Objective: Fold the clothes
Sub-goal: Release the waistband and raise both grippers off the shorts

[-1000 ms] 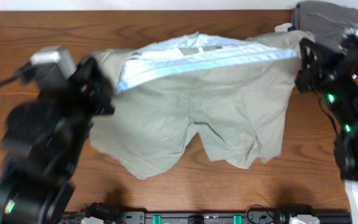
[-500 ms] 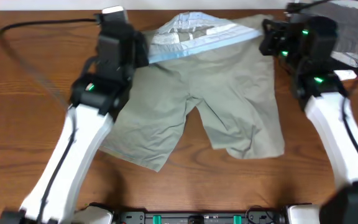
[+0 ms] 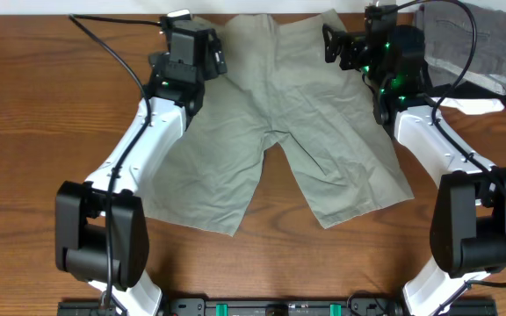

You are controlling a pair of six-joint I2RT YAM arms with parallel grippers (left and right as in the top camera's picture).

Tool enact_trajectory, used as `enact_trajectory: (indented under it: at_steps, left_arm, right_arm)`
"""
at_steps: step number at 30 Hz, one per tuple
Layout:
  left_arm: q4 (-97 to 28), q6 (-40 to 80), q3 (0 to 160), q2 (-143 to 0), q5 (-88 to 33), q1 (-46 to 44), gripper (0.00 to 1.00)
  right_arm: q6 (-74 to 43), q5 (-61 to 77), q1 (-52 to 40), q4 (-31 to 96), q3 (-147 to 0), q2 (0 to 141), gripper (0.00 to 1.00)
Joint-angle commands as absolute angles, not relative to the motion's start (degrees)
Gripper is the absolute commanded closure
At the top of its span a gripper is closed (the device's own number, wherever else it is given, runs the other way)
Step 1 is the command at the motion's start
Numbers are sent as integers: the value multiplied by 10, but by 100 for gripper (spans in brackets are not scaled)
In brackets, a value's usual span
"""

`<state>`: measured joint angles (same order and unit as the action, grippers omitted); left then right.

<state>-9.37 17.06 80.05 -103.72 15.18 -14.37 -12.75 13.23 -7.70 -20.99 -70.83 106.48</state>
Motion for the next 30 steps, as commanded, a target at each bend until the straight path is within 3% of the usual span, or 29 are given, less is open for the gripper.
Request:
enact_trajectory:
  at_steps: [1,13,20,30]
  left_arm:
    - [-116,181,804,-1004,158,-143,2]
    - [-314,195,804,-995,119,-140,2]
    - [-376,205,804,-996,77,-123,2]
    - [-369,216,811,-972,-75,-32,2]
  right_arm:
    - [-119,144,-79,-189,-716,1063,1]
    - [-120,281,-66,13,-716,1063,4]
    - [-75,271,-71,124,-716,1063,26]
    - [-102,144,-96,279,-716,1063,25]
